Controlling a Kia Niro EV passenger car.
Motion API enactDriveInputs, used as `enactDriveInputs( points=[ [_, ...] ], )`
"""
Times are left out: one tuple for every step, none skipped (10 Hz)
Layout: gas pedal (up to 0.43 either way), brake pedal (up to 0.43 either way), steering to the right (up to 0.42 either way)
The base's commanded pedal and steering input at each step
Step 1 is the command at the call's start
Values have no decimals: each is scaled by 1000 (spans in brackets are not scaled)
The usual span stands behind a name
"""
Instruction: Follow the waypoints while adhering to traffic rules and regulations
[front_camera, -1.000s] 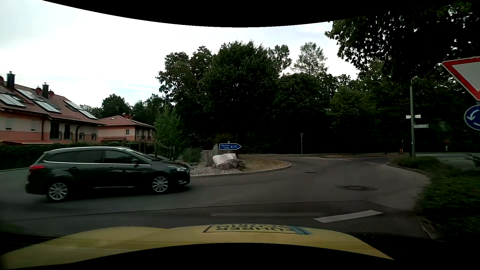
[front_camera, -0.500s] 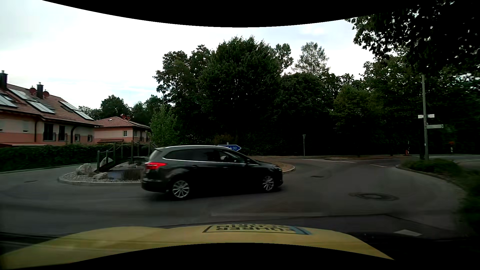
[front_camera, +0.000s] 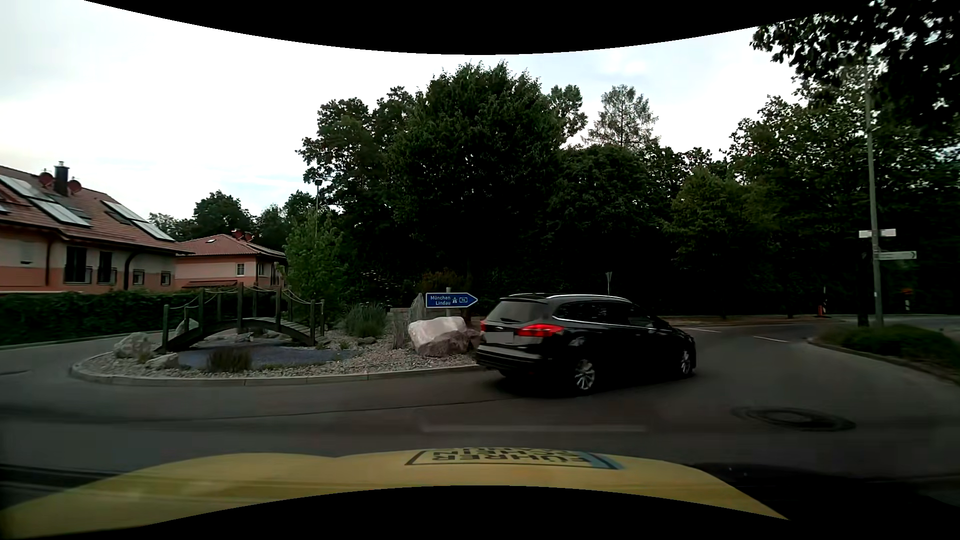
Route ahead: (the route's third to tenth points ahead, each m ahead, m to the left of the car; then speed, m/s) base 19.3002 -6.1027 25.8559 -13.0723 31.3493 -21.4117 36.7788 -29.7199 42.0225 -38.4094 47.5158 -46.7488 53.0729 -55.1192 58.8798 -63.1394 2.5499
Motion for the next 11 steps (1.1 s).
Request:
enactDriveInputs(
  points=[
    [138, 0, 85],
    [150, 0, 112],
    [157, 0, 143],
    [157, 0, 167],
    [157, 0, 206],
    [157, 0, 244],
    [157, 0, 269],
    [157, 0, 295],
    [157, 0, 310],
    [169, 0, 314],
    [177, 0, 314]
  ],
)
